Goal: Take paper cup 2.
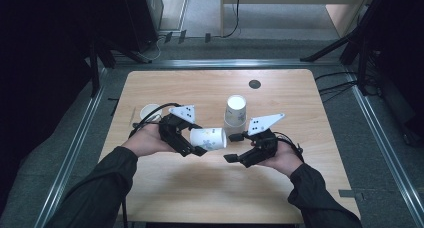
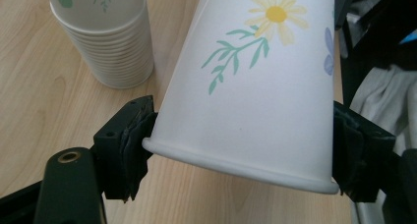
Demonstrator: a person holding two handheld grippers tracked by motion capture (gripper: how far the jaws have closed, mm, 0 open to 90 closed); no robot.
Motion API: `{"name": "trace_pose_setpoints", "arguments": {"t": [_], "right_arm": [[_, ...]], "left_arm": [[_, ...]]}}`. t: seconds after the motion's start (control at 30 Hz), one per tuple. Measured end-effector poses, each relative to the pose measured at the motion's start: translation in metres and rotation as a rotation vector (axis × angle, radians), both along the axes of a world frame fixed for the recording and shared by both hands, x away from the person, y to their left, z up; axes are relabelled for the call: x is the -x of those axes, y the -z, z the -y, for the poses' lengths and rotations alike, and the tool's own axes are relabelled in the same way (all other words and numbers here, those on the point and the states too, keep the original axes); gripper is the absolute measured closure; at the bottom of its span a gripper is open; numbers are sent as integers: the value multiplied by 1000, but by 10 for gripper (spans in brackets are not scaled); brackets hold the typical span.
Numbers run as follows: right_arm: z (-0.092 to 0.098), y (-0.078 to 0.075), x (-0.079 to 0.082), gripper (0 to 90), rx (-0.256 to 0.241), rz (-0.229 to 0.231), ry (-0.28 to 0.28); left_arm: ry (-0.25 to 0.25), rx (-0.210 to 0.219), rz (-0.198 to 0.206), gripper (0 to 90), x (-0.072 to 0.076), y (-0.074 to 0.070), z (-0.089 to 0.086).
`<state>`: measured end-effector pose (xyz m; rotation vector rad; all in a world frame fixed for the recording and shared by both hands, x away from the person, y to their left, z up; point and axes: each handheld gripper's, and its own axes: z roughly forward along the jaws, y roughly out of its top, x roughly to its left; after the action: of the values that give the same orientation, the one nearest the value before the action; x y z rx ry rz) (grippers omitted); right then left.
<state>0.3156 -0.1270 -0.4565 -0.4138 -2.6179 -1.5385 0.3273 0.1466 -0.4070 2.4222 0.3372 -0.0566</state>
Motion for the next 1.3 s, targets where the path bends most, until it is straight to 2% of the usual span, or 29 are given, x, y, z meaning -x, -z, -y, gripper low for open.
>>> {"name": "trace_pose_setpoints", "arguments": {"t": [0.2, 0.67, 1.13, 1.3], "right_arm": [[-1, 2, -1, 273, 9, 6, 6], [-9, 6, -2, 272, 26, 25, 18], [-19, 9, -3, 252, 31, 34, 28], [-24, 10, -3, 251, 28, 39, 28]], "left_arm": [[39, -144, 9, 212, -3, -10, 10], [92, -357, 8, 212, -8, -11, 30], [139, -497, 22, 215, -11, -7, 48], [148, -511, 29, 215, -10, -3, 52]]}}
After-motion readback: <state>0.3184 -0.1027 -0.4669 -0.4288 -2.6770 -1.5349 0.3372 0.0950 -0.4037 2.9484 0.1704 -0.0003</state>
